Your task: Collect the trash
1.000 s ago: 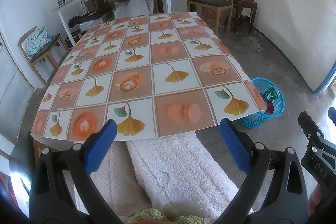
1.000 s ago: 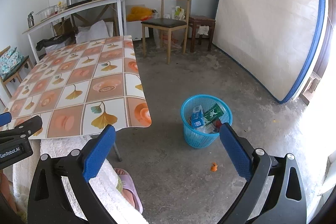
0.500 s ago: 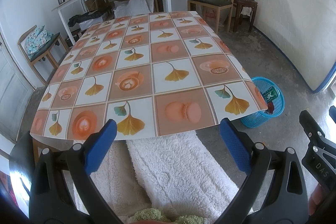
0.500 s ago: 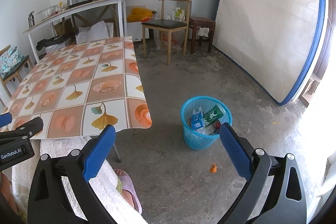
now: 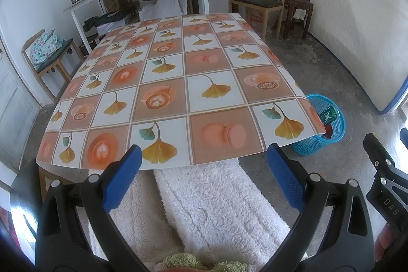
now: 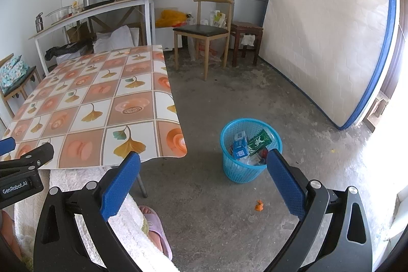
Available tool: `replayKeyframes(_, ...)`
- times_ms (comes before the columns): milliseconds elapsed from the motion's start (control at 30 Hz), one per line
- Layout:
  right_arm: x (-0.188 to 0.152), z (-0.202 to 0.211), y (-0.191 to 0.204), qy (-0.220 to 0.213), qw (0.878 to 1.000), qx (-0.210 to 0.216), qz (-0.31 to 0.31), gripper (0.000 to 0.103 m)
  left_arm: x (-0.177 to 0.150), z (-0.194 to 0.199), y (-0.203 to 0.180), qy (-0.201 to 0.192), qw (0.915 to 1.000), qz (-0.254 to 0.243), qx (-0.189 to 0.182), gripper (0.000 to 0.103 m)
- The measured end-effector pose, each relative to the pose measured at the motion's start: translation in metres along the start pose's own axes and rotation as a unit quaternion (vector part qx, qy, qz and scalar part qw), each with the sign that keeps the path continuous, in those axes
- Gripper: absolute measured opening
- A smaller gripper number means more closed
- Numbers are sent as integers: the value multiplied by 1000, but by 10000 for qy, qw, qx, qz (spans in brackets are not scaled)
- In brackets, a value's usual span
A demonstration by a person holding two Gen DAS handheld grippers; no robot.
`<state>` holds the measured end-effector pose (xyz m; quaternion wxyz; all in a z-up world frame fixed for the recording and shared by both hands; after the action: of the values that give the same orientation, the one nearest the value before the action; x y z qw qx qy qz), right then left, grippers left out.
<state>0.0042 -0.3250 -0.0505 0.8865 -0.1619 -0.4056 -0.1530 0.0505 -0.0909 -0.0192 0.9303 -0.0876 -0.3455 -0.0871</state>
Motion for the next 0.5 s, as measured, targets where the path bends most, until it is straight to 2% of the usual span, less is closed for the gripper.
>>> replayKeyframes(500,-1,1,2,-3,10000,-12,0,96,1,0,1,5,10000,-1,-5,94)
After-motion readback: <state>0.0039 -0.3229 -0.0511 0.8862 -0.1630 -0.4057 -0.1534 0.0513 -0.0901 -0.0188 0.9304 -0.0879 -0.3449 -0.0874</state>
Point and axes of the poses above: each gripper's, at about its wrist camera, not at the fingertips, and z roughly against the way its jaws point, y to its left, x to its top, the point moved 3 cm from there along -z, roughly the way its jaws point, and after that the axes turned 13 degrees about -x, right-handed, at the moved point
